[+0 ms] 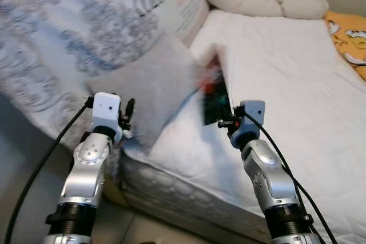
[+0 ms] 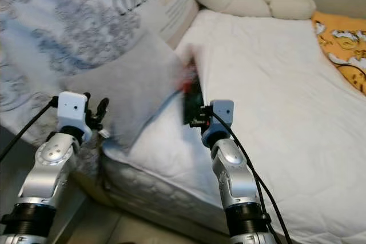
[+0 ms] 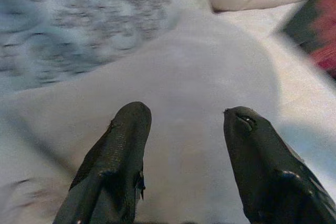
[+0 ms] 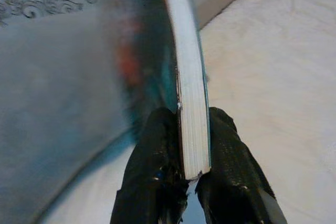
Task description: Clean up the room
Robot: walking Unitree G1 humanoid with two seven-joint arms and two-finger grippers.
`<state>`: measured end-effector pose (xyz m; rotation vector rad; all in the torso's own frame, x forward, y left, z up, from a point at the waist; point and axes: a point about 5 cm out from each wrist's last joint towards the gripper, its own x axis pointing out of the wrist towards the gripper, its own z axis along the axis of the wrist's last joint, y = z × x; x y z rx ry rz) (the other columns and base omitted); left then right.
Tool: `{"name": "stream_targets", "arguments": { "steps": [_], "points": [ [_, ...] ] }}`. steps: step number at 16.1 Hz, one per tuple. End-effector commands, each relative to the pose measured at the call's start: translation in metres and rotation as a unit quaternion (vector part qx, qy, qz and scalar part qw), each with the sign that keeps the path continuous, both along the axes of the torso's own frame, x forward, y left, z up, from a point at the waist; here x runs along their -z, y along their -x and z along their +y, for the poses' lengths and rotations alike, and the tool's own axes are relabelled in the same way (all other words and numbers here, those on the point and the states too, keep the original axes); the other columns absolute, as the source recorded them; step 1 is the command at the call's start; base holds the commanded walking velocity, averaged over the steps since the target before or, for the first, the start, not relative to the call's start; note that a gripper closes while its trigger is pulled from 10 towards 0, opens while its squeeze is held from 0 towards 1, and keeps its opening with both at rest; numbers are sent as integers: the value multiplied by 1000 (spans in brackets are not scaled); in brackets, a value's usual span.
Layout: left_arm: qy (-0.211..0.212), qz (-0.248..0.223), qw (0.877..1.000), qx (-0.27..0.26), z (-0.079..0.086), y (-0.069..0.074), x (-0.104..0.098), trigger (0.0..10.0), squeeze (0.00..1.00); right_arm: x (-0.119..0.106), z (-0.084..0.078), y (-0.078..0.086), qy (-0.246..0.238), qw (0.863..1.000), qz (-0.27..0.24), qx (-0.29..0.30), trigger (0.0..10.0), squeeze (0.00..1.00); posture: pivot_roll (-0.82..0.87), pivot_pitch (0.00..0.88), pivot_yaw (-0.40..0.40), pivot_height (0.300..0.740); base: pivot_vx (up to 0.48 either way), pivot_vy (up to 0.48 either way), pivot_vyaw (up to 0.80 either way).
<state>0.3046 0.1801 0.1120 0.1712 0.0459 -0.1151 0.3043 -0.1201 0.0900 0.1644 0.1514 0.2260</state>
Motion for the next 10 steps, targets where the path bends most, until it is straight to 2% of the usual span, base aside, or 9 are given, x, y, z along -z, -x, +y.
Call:
{"name": "stream_targets", "arguments": {
  "steps": [1,10],
  "points": [
    [-5,-3,1000,14,-7,-1,-2,10000,0,-9,-6,-4,-1,1000,-21,11,10000,0,82,0,24,740,326,0,0],
    [-9,1,1000,22,-10,-2,-1,10000,0,-10,-7,-8,-4,1000,-18,18,10000,0,84,0,20,740,325,0,0]
  ]
}}
